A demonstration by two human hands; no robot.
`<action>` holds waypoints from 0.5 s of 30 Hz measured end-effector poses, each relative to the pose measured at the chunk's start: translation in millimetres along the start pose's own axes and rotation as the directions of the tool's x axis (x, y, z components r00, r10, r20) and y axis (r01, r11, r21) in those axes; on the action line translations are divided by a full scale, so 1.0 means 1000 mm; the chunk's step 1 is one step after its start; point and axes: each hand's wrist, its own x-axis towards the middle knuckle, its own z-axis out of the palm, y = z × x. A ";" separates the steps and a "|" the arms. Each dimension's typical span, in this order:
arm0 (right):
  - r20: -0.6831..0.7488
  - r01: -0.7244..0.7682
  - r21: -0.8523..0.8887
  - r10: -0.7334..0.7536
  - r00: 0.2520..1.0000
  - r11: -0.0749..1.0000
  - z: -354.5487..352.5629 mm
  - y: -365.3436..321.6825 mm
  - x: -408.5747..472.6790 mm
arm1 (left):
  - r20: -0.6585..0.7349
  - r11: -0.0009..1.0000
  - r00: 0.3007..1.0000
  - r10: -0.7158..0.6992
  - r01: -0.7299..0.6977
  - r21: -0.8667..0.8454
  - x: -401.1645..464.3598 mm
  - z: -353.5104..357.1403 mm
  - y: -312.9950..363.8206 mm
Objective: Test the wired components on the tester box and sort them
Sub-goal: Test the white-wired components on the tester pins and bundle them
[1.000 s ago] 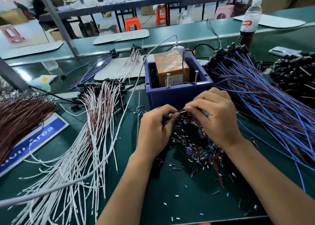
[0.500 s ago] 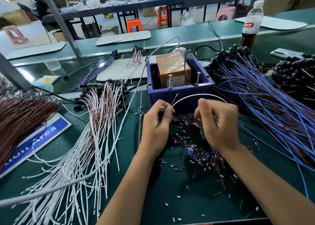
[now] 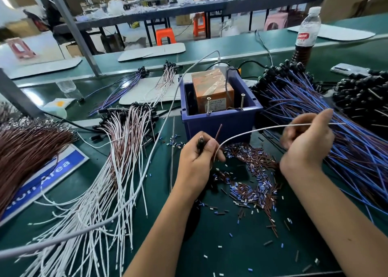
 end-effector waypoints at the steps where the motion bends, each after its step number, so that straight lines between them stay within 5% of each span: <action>1: 0.012 0.012 -0.018 -0.012 1.000 1.000 -0.001 -0.001 0.002 | -0.029 1.000 0.999 0.018 -0.017 0.023 0.000 0.001 0.000; 4: 0.316 0.125 -0.147 -0.073 0.946 0.981 -0.002 0.002 -0.003 | -0.091 0.998 0.995 0.051 -0.054 -0.030 0.001 0.003 0.004; 7: 0.628 0.271 -0.319 -0.012 0.778 0.908 0.000 0.007 -0.016 | -0.039 0.955 0.999 0.014 -0.025 -0.295 0.001 0.001 0.012; 11: 0.770 0.311 -0.401 0.134 0.624 0.861 0.001 0.012 -0.028 | 0.110 0.846 0.993 -0.039 0.091 -0.525 0.000 -0.002 0.016; 15: 0.802 0.309 -0.450 0.228 0.552 0.838 0.001 0.015 -0.031 | 0.268 0.885 0.962 -0.055 0.171 -0.432 -0.004 0.006 0.019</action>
